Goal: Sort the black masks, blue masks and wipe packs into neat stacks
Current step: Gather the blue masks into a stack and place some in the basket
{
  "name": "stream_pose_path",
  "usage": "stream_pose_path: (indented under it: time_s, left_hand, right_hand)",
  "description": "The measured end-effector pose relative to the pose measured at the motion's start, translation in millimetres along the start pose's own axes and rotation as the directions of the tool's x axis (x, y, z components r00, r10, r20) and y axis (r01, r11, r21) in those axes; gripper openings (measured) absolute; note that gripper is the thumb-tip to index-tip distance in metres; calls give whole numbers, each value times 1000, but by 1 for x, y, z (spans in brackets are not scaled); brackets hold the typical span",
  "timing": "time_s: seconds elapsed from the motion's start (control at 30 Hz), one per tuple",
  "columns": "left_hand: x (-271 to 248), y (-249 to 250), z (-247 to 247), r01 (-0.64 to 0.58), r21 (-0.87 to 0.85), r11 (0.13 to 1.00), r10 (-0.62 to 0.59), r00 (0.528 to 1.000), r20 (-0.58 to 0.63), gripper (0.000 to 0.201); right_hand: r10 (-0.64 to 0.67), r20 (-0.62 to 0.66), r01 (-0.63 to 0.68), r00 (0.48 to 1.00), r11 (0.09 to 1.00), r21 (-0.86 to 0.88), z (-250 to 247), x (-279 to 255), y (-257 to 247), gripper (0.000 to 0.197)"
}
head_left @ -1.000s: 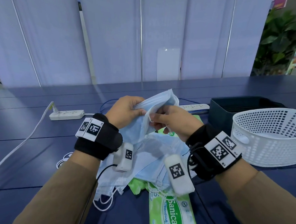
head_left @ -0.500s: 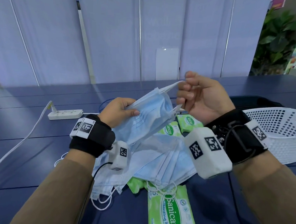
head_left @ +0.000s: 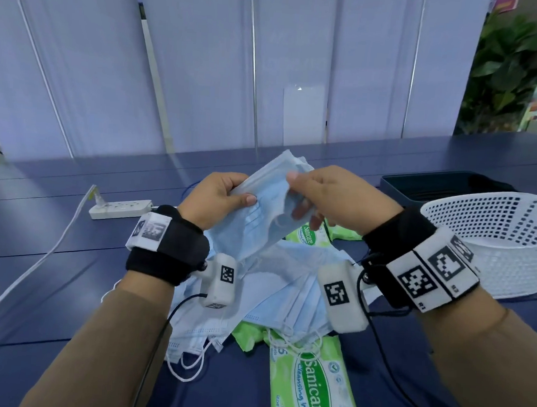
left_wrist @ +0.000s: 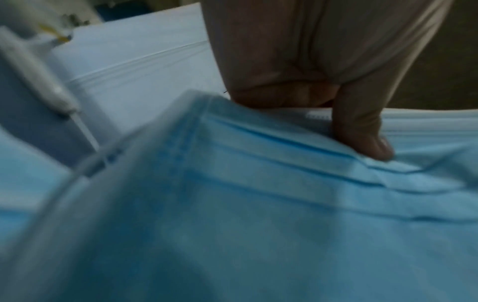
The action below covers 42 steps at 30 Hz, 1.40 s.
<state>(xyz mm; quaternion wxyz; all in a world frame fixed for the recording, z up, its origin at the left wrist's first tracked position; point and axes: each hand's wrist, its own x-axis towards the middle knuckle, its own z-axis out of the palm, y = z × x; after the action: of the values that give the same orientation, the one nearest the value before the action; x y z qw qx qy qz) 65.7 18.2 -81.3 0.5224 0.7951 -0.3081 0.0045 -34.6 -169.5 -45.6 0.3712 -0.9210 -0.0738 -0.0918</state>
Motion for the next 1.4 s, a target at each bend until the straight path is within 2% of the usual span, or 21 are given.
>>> stream_pose_path:
  time_s: [0.07,0.1,0.17,0.23,0.3,0.4,0.47,0.5,0.57,0.63,0.73,0.8,0.83,0.93,1.0,1.1,1.2,1.23,1.27,1.33,1.4]
  left_hand:
    - [2,8,4,-64,250,966,67,998,-7,15]
    - [2,13,7,-97,369,925,110,994,-15,11]
    - [2,22,12,-136,470,872,161,987,-13,10]
    - [1,29,13,-137,496,857,162,987,-8,11]
    - [-1,33,11,-128,513,849,142,990,12,11]
    - [-2,34,6,-129,528,839,120,991,51,12]
    - [-2,32,2,-114,530,840,85,993,79,11]
    - [-3,31,1,-103,540,836,63,994,93,10]
    - [-4,29,-4,-81,550,831,24,994,110,11]
    - [-4,28,-7,-60,539,840,3,994,107,11]
    - [-5,28,-9,-41,496,868,-8,995,95,8]
    - [-6,29,-8,-26,419,908,-24,993,112,11]
    - [-7,30,-7,-14,362,932,-33,992,125,11]
    - [-9,32,-4,13,218,976,-46,988,150,4]
    - [-7,30,-3,17,239,971,-56,986,158,7]
    - [-4,26,0,10,353,936,-80,980,184,12]
    - [-3,23,4,-6,461,887,-87,980,181,13]
    - [-2,22,6,-16,506,862,-86,980,178,15]
    - [-2,22,8,-28,546,837,-84,980,178,16]
    - [-2,24,12,-54,581,812,-67,980,185,17]
    - [-1,27,15,-86,584,807,-24,984,177,17]
  right_hand:
    - [110,29,-114,994,969,219,5,6,9,57]
    - [115,70,-131,991,941,311,7,10,14,54]
    - [11,173,-90,985,886,455,14,17,28,48]
    - [-38,200,-80,979,832,548,17,18,36,49]
    - [-7,182,-111,983,770,629,18,19,40,49]
    - [45,185,-171,982,639,750,18,22,44,39]
    - [58,203,-197,977,603,774,14,23,48,35]
    - [55,200,-192,978,601,776,10,23,50,32]
    - [84,125,-150,989,607,780,-1,25,54,14]
    - [146,23,-111,989,631,768,-14,27,61,22]
    - [129,-116,-22,985,760,650,-24,28,74,27]
    - [124,-151,-4,981,784,621,-24,30,80,27]
    - [126,-138,-3,982,748,663,-21,31,83,27]
    - [120,-52,-23,991,552,834,-11,32,83,24]
    - [116,-16,-39,993,456,889,-6,33,79,24]
    - [155,37,-97,987,403,910,-5,34,77,28]
    - [147,120,-174,982,450,876,-8,35,81,35]
    - [120,148,-189,982,504,843,-8,34,83,40]
    - [90,163,-184,983,602,777,-8,34,84,44]
    - [19,163,-102,987,847,522,-5,33,85,54]
    - [-41,169,-12,985,953,301,0,31,83,45]
